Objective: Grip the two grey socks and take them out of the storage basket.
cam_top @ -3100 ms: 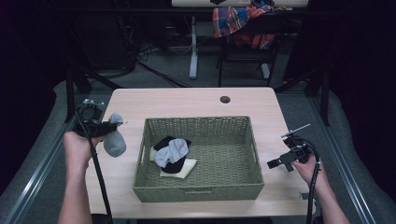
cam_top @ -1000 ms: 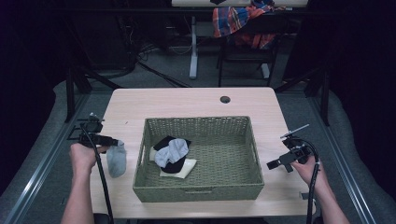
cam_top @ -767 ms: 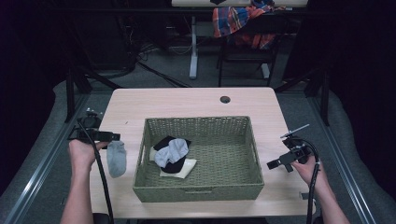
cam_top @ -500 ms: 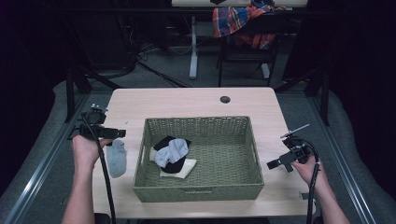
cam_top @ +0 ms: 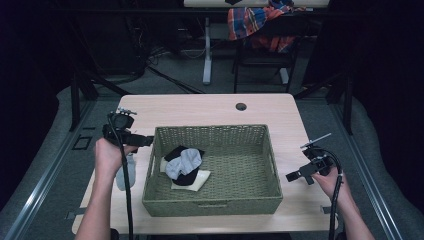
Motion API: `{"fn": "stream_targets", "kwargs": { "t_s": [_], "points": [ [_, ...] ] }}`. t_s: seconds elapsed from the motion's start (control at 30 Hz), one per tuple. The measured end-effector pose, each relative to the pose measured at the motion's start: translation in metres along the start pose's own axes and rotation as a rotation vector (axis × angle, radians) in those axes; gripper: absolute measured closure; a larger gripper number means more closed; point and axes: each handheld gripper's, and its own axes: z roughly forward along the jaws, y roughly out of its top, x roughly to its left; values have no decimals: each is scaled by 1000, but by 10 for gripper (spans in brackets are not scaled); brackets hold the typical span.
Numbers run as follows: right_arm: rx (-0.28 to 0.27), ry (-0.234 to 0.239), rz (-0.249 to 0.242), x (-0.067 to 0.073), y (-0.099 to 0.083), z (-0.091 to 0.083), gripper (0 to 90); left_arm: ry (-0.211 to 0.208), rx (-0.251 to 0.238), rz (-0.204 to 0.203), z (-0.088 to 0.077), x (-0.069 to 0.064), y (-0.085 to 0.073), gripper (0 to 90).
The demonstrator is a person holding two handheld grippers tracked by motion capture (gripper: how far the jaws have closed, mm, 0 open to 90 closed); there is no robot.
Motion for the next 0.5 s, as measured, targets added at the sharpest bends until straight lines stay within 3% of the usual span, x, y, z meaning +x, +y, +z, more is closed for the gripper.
{"fn": "stream_targets", "kwargs": {
  "t_s": [0.1,0.23,0.27,0.3,0.37,0.43,0.47,0.5],
  "points": [
    [28,3,-21,-2,1,-2,49,-9,6,20,4,-9,4,2],
    [28,5,-19,-2,0,-2,49,-22,12,45,7,-20,8,2],
    [2,3,4,-1,-2,0,49,-26,11,52,8,-22,9,2],
    [25,3,-14,-3,-1,-2,49,-33,13,56,9,-25,10,2],
    [4,4,4,-3,-3,-2,49,-44,22,80,12,-32,13,2],
    [29,-1,-14,-4,-3,-4,49,-50,28,91,16,-38,14,2],
    [0,-2,14,-2,-5,-2,49,-56,35,101,17,-41,15,2],
    [19,1,-3,-3,-4,-3,49,-56,35,101,17,-41,15,3]
  ]
}}
